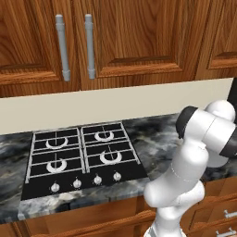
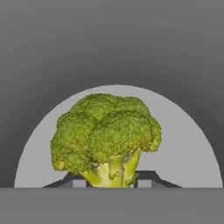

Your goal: Turn on the sink faucet. Then move the broccoli from the counter to the sink. Turn off the sink. Move the vegetable from the sink to the pot next to the stove. Finally move the pot to the rear left burner.

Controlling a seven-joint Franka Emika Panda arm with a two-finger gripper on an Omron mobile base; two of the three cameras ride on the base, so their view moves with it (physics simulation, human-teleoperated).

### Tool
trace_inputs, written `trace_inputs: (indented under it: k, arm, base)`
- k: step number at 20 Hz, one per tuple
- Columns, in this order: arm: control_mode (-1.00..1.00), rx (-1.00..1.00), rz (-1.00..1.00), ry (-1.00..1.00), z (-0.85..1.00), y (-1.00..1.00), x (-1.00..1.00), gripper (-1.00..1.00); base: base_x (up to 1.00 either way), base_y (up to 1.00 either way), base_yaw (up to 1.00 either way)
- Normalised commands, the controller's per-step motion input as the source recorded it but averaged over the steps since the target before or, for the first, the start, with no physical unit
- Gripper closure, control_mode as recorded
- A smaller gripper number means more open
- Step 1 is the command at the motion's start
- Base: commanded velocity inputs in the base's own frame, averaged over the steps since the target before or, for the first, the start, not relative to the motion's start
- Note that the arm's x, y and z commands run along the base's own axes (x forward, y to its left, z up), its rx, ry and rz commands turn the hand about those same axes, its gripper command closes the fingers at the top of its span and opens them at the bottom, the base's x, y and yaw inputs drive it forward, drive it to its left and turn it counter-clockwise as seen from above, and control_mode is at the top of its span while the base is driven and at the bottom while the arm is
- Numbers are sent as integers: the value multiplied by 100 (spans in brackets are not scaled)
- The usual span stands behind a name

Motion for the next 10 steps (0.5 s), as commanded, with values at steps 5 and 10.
trace_inputs:
  k: [5, 10]
  arm:
    - [-100, 3, 3, 0, -4, 0, 0, -100]
    - [-100, 0, 0, 0, 11, 2, -1, -100]
  base:
    - [0, 0, 0]
    - [0, 0, 0]
